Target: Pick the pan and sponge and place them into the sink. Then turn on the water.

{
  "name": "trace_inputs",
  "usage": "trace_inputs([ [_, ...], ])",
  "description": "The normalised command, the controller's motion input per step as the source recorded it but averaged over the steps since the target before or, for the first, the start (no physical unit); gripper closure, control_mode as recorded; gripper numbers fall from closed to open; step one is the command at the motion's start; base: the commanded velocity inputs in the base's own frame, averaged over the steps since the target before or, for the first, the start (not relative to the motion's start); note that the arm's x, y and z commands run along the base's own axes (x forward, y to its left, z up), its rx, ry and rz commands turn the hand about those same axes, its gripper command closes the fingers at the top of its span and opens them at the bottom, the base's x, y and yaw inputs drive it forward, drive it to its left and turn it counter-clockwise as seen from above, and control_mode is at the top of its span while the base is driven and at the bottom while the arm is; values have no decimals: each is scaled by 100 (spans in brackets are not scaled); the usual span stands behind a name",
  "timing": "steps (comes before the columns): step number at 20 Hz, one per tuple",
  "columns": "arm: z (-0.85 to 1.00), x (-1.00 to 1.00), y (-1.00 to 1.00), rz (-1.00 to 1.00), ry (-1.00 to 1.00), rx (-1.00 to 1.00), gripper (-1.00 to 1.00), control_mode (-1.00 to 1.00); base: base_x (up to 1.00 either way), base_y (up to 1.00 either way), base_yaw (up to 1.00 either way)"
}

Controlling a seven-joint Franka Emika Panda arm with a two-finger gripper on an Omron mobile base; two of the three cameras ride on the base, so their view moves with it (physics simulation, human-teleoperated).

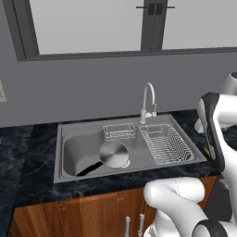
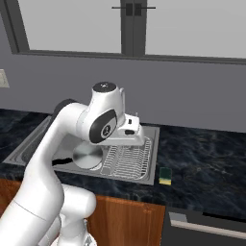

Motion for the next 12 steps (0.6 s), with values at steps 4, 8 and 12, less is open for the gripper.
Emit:
trace_inputs([
  [4,-17,16,-18,-1,-1,-2,-100,-100,0,0,0],
  [8,-13,20,-20,-1,0,-2,-100,-100,0,0,0],
  [12,-11,19,-25,-3,1,-1,-100,-100,0,0,0],
])
